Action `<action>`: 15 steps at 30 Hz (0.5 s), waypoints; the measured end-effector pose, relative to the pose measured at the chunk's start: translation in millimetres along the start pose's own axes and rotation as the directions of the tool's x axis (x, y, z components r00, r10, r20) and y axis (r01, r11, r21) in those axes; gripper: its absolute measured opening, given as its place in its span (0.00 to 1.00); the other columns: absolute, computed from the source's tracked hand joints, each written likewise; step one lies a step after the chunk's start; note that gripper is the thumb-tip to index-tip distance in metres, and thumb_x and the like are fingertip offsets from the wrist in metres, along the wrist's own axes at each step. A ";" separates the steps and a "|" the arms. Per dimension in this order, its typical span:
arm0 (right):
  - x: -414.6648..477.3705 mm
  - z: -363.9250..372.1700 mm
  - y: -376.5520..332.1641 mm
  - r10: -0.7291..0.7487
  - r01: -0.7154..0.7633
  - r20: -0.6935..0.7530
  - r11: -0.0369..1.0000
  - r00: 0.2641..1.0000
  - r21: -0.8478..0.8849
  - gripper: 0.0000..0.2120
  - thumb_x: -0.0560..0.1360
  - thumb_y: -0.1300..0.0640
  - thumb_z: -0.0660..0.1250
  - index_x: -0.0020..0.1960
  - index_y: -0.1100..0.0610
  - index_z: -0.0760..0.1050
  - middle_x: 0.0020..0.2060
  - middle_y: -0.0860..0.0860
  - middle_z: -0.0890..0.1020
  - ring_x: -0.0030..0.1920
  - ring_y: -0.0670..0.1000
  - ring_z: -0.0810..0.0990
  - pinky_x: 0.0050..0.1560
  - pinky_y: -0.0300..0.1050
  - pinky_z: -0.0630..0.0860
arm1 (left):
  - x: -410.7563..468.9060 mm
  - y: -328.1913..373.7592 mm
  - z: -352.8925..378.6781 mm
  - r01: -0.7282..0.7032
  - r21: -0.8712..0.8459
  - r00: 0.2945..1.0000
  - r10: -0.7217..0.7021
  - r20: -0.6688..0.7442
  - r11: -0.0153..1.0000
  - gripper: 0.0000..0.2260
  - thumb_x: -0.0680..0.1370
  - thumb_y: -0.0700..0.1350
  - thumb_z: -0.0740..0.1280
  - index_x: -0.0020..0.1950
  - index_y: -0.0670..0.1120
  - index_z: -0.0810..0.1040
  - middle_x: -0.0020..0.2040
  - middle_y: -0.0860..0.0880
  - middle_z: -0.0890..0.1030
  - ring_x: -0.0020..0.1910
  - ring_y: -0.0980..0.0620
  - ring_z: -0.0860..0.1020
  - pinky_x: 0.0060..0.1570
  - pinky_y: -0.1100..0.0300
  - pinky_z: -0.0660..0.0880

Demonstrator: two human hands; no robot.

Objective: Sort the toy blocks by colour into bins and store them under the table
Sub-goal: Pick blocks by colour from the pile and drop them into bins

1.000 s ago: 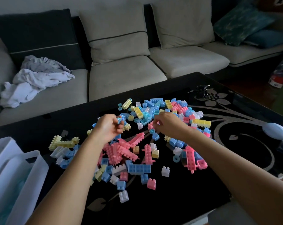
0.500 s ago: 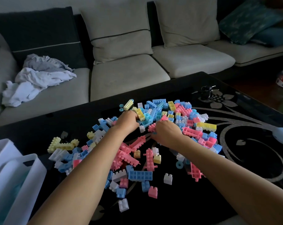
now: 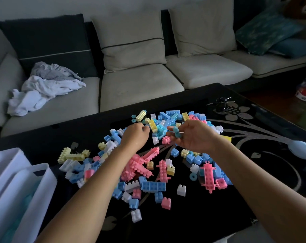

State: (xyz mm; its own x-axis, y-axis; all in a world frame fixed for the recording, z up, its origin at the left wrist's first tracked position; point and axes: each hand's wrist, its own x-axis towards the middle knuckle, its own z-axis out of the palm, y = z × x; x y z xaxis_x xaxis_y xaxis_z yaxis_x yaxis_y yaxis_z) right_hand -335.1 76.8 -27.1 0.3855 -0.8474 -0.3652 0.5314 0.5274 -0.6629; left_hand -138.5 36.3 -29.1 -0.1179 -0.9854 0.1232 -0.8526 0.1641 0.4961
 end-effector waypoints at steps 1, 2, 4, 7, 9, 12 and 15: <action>-0.8 3.8 2.7 -0.011 0.011 -0.010 1.000 1.000 0.016 0.15 0.77 0.61 0.53 0.54 0.68 0.74 0.45 0.60 0.79 0.41 0.53 0.79 0.42 0.42 0.78 | -6.3 -2.3 -5.1 0.042 -0.097 0.999 -0.039 0.026 0.994 0.16 0.80 0.45 0.57 0.33 0.42 0.68 0.28 0.48 0.68 0.28 0.51 0.67 0.30 0.58 0.61; -1.1 9.1 5.5 -0.024 0.025 -0.033 1.000 0.999 0.018 0.14 0.78 0.61 0.53 0.53 0.68 0.74 0.46 0.60 0.79 0.43 0.54 0.79 0.43 0.43 0.78 | -13.5 -5.2 -12.1 0.084 -0.198 0.995 -0.074 0.060 0.977 0.16 0.79 0.45 0.58 0.31 0.43 0.66 0.27 0.48 0.66 0.27 0.52 0.64 0.29 0.59 0.60; -1.0 23.2 13.9 -0.033 0.033 -0.068 0.999 0.997 -0.013 0.12 0.79 0.61 0.57 0.54 0.67 0.74 0.46 0.59 0.79 0.43 0.52 0.79 0.40 0.40 0.80 | -32.3 -14.9 -31.1 0.145 -0.318 0.987 -0.112 0.119 0.937 0.17 0.79 0.46 0.60 0.30 0.44 0.66 0.26 0.51 0.65 0.25 0.53 0.63 0.30 0.60 0.60; 5.7 49.0 32.7 -0.018 0.015 -0.034 0.995 0.999 -0.102 0.08 0.78 0.64 0.59 0.50 0.64 0.76 0.43 0.57 0.78 0.40 0.49 0.77 0.37 0.37 0.78 | -64.0 -37.1 -64.0 0.121 -0.258 0.992 -0.106 0.071 0.959 0.18 0.78 0.48 0.64 0.30 0.44 0.71 0.22 0.53 0.69 0.22 0.57 0.65 0.27 0.63 0.61; 14.0 72.1 46.6 -0.001 0.003 0.018 0.988 1.000 -0.152 0.08 0.79 0.66 0.58 0.49 0.65 0.76 0.43 0.57 0.77 0.40 0.49 0.76 0.37 0.36 0.77 | -82.1 -53.4 -86.5 0.132 -0.206 0.990 -0.140 -0.027 0.970 0.16 0.78 0.50 0.65 0.33 0.42 0.76 0.23 0.53 0.71 0.23 0.57 0.66 0.28 0.62 0.61; 26.8 115.4 65.5 0.059 -0.038 0.087 0.973 0.994 -0.229 0.09 0.79 0.66 0.57 0.50 0.65 0.76 0.44 0.58 0.77 0.43 0.51 0.76 0.45 0.39 0.76 | -106.7 -86.8 -118.0 0.197 -0.151 0.956 -0.224 -0.191 0.969 0.16 0.78 0.51 0.64 0.36 0.42 0.80 0.21 0.53 0.72 0.23 0.58 0.67 0.28 0.60 0.63; 37.7 165.4 86.2 0.144 -0.087 0.188 0.956 0.972 -0.282 0.09 0.79 0.67 0.57 0.49 0.65 0.76 0.43 0.58 0.77 0.44 0.52 0.77 0.45 0.40 0.77 | -134.9 -127.8 -141.9 0.337 -0.003 0.901 -0.323 -0.288 0.942 0.18 0.79 0.51 0.63 0.38 0.38 0.78 0.26 0.48 0.71 0.29 0.50 0.71 0.31 0.58 0.63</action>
State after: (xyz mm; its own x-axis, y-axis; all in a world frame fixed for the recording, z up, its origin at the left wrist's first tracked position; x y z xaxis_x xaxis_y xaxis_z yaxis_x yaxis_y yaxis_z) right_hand -149.9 100.6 10.1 0.5929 -0.7356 -0.3277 0.2616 0.5607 -0.7856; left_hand 58.6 154.8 12.9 0.3162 -0.9277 0.1986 -0.8412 -0.1774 0.5109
